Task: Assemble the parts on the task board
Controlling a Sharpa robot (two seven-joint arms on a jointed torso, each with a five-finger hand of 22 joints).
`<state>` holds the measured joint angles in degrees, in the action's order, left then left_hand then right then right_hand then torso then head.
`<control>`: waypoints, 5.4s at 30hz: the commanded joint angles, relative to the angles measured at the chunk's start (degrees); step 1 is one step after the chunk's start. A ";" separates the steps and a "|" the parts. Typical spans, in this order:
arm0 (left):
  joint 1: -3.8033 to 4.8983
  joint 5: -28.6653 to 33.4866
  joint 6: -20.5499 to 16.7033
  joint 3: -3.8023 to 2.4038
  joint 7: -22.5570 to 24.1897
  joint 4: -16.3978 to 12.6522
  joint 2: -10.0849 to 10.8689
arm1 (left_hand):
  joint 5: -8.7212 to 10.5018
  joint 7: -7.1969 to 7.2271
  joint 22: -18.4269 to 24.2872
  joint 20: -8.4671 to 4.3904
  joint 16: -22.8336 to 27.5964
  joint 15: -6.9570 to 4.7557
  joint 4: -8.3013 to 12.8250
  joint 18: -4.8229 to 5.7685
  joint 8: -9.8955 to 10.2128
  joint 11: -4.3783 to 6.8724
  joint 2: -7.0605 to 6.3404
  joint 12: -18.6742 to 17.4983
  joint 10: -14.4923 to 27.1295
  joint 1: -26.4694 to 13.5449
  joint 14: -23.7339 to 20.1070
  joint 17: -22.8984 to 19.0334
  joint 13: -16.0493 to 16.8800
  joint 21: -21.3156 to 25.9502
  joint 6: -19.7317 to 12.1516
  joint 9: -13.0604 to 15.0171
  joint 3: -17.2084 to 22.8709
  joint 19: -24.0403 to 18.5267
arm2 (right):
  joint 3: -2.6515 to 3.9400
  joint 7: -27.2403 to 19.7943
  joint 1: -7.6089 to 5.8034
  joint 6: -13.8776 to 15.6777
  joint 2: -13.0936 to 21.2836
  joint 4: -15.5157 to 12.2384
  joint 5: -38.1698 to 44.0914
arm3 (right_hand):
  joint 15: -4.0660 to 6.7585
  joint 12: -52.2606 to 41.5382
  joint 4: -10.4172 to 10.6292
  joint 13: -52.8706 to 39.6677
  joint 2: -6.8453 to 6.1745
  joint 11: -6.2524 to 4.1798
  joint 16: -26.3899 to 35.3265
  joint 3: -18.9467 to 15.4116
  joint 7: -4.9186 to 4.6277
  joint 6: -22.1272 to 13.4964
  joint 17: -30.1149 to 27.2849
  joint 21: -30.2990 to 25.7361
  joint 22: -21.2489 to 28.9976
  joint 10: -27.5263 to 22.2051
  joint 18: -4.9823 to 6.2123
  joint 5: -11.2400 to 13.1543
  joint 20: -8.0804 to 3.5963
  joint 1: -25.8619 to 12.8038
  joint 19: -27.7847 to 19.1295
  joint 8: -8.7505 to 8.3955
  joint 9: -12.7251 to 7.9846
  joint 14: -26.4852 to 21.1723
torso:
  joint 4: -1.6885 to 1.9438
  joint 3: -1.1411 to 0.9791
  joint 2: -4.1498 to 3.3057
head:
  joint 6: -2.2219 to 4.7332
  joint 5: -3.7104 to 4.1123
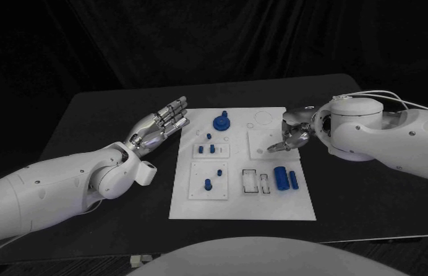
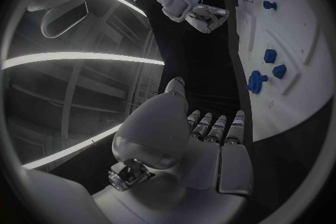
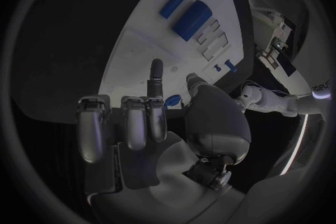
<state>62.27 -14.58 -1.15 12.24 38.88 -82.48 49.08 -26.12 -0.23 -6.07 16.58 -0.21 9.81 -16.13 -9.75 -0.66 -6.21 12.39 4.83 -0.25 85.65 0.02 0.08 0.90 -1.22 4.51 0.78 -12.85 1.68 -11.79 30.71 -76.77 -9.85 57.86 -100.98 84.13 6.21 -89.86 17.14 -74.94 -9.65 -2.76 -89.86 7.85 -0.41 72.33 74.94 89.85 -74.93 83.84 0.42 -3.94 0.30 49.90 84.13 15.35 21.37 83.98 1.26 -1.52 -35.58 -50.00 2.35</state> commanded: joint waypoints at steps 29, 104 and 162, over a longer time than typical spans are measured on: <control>-0.15 0.38 1.43 -0.05 3.83 -0.15 0.08 | -0.46 -0.37 -0.01 -0.03 0.21 0.37 0.20 -0.33 -0.15 -1.68 0.04 0.67 -0.12 0.97 -0.02 -0.08 0.11 -0.27 -0.16 0.04 0.60 0.04 | -0.03 5.57 0.20 -10.00 -3.89 3.34 -8.17 | 0.43 -0.14 -0.46 -15.06 2.29 -0.91 -0.14 2.29 0.38 1.33 15.06 -0.07 -14.97 6.16 -0.35 -6.45 -0.46 2.07 5.73 -2.33 1.08 6.02 | 0.09 0.04 0.02 | 0.00 -0.09; -0.49 0.38 2.17 -0.05 2.35 0.11 -0.44 | -0.65 -0.75 -0.15 0.06 0.21 0.70 0.54 -0.29 -0.16 -2.50 -0.13 0.60 -0.09 1.43 -0.02 -0.08 0.08 -0.33 -0.09 0.06 0.82 0.11 | -0.04 5.76 3.65 -8.06 -4.83 3.59 -9.80 | 0.90 -0.14 -1.70 -15.06 2.07 -1.49 -0.14 3.12 0.97 -0.71 15.06 -4.05 -13.41 6.16 0.79 -16.92 -0.87 7.76 3.57 -0.72 13.94 6.02 | 0.08 0.02 0.00 | 0.00 -0.57; -0.77 0.38 2.62 -0.05 2.39 0.07 -0.16 | -0.84 -1.34 -0.20 0.10 0.21 0.87 0.82 -0.21 -0.28 -2.73 -0.13 0.80 -0.09 1.76 -0.02 -0.08 0.12 -0.36 0.44 0.15 1.07 0.16 | -0.04 5.98 2.33 -7.10 -0.57 0.29 -10.41 | 0.50 -0.14 -0.58 -15.06 8.71 -0.87 -0.14 -3.82 0.25 -1.41 15.06 -4.33 -13.46 6.16 0.79 -2.57 -0.55 -2.14 3.79 -5.21 17.23 6.02 | 0.09 0.04 0.00 | 0.00 -0.76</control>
<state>61.57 -14.58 0.88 12.24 38.88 -82.26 48.96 -26.64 -1.10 -6.19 16.58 -0.21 10.35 -15.32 -9.75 -0.66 -8.54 12.16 5.31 -0.47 86.78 -0.09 0.09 0.94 -1.22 4.99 0.87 -12.05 1.68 -11.85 35.41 -74.60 -14.68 57.41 -100.75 73.22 6.96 -89.85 16.59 -74.93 -1.48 -3.75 -89.85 4.26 -0.09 70.75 74.91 85.58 -74.90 84.09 0.44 -6.17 -0.31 47.65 83.92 10.35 38.85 84.04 1.31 -1.46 -35.53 -50.00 1.55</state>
